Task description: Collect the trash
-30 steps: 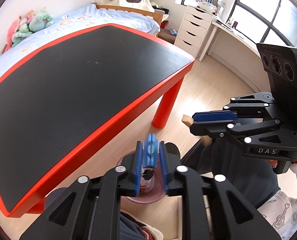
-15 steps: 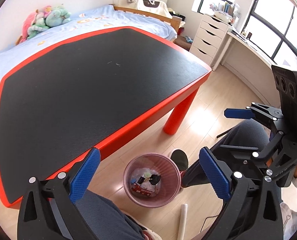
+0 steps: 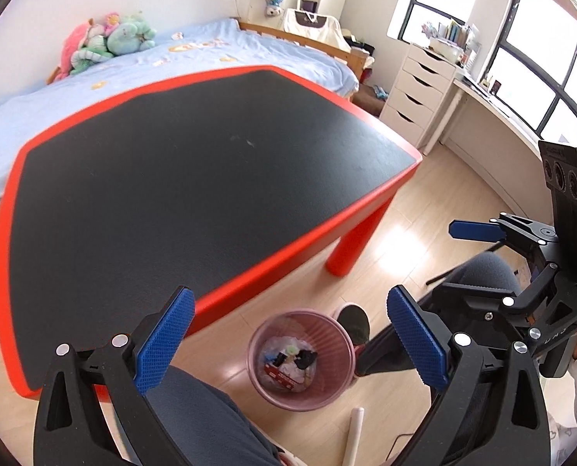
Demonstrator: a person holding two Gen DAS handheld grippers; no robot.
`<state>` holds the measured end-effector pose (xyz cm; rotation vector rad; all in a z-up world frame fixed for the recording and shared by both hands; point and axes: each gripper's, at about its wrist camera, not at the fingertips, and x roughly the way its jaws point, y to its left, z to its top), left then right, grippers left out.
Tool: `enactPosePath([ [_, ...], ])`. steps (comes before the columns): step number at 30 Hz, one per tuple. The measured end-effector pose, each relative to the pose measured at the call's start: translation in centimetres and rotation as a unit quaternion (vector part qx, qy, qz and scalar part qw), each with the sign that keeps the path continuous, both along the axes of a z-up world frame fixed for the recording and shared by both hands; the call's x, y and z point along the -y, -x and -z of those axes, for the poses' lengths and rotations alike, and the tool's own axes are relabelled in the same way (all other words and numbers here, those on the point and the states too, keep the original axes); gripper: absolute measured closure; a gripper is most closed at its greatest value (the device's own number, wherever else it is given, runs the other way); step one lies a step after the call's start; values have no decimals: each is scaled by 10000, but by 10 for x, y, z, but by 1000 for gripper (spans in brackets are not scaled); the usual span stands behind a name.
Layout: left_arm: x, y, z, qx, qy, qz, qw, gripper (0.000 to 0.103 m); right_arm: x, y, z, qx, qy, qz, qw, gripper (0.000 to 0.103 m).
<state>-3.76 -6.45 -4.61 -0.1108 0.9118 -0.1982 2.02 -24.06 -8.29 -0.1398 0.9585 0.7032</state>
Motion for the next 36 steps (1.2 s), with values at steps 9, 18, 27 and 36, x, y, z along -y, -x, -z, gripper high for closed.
enactPosePath([
  [9,-25,-15,-30,305,-214,-393,9985,8,-15,-27,-38,421,-23,69,9991,3],
  [18,-49,-29,-55,549,-360,-769,9949,8,-42,-63,-74,726,-137,-1,9973,3],
  [27,-57,-39,-62,540,-328,-894,9940,6,-65,-81,-82,799,-77,-141,9967,3],
  [36,-59,-43,-60,451,-363,-1016,9931,6,-69,-85,-84,859,-80,-152,9962,3],
])
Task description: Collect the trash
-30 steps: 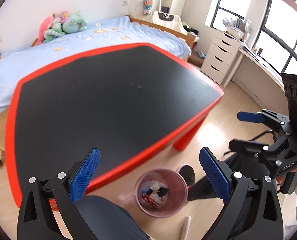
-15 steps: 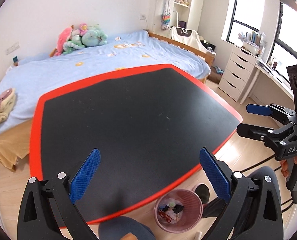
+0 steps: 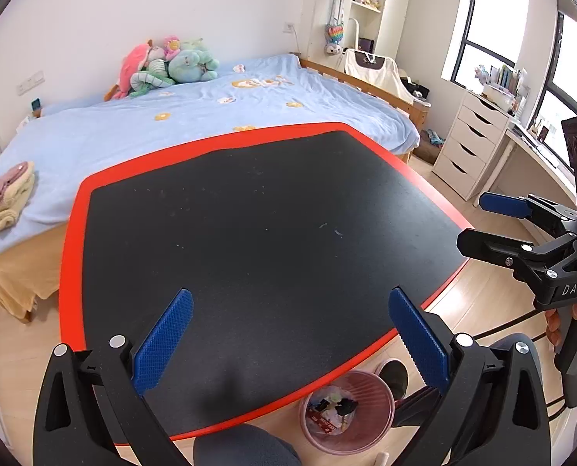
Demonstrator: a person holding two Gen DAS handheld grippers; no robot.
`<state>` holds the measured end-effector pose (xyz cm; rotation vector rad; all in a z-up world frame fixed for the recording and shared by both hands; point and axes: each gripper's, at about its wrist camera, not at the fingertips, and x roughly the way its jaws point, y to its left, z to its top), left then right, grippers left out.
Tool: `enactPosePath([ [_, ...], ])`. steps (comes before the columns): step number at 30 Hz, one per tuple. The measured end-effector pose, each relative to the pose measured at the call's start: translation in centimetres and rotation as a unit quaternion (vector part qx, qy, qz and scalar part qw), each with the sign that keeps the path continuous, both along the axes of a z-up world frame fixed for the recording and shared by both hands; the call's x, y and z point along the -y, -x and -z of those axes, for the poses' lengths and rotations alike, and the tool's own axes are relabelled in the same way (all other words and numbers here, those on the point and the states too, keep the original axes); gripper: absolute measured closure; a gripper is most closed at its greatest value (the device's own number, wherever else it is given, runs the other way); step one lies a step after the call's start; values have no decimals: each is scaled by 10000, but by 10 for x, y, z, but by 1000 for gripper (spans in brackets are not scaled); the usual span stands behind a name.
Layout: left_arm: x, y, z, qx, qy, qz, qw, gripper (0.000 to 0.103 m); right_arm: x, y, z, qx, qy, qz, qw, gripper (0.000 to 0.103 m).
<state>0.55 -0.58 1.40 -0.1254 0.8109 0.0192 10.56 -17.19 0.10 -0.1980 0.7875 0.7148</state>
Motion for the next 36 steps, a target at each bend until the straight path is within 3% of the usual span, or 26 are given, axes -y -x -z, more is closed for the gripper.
enactPosePath([
  [36,4,1,-7,76,-63,-113,9999,6,3,-2,0,19,41,13,10000,3],
])
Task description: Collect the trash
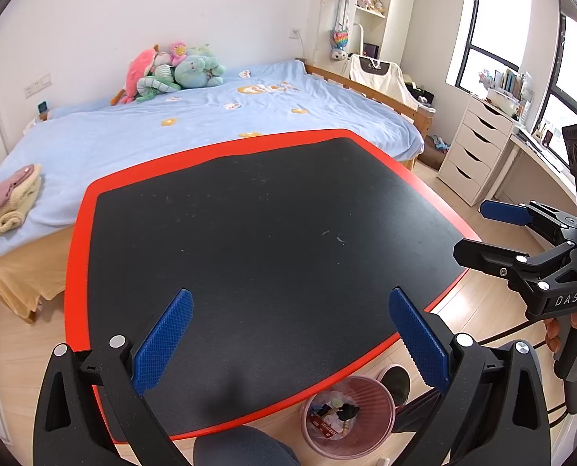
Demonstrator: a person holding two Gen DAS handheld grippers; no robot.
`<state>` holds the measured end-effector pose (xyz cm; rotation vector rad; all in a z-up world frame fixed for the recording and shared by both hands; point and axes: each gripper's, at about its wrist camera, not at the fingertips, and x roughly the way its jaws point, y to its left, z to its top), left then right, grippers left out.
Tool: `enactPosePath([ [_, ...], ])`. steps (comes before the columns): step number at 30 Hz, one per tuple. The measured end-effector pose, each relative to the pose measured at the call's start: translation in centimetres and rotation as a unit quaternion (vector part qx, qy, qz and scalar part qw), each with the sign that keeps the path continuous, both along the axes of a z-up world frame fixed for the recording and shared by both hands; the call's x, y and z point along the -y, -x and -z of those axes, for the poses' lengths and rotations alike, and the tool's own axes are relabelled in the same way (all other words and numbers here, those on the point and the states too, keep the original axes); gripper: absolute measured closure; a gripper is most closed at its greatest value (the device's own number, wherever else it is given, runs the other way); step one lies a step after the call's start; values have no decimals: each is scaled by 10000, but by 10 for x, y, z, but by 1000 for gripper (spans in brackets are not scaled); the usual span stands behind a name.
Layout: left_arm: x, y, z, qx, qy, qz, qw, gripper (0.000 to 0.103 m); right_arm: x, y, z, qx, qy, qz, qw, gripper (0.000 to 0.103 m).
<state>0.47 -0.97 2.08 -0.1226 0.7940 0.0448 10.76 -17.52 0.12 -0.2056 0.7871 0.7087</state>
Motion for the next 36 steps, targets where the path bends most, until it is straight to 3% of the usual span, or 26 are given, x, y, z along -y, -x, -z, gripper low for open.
enactPosePath([
  [36,7,-1,1,-7,1,75,10000,6,2,1,3,-4,27,1,10000,3],
])
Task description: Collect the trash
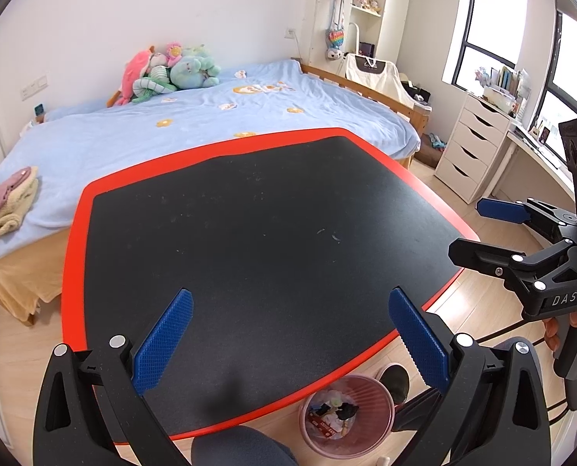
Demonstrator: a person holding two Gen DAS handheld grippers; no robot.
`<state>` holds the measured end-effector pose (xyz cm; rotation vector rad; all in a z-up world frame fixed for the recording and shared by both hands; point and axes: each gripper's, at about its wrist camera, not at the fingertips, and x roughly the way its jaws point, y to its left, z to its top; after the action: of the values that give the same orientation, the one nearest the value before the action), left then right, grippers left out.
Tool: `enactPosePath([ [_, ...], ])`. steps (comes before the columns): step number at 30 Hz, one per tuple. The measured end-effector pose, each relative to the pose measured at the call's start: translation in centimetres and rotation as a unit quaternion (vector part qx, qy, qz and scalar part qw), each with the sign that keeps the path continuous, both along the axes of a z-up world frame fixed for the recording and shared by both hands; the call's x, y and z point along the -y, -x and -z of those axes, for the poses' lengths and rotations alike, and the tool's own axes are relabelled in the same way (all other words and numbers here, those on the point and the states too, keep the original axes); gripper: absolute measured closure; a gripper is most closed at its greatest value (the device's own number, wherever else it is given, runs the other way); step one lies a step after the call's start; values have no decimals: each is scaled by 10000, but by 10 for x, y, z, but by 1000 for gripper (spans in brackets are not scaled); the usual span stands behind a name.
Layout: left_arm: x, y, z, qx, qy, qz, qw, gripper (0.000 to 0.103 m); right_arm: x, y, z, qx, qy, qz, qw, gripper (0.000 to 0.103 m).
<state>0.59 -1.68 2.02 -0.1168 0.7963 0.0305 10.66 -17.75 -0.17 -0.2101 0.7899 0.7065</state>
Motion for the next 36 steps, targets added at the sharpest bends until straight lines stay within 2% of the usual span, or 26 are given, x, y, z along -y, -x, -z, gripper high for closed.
enactPosePath([
  [9,-3,-2,1,-44,27,-14,10000,6,4,-2,2,-20,14,-6,10000,3],
  [21,-19,-8,13,-142,-58,-368,9992,6,-1,-12,13,-48,144,71,9999,3],
  [30,-69,-26,46,-389,-150,-1220,9917,6,2,-50,40,-197,307,507,9980,3],
  [33,-93,-35,64,-547,-164,-1650,9846,6,3,-72,55,-185,469,775,9957,3],
  [36,-122,-43,82,-686,-202,-2173,9735,6,11,-103,72,-175,597,1167,9912,3],
])
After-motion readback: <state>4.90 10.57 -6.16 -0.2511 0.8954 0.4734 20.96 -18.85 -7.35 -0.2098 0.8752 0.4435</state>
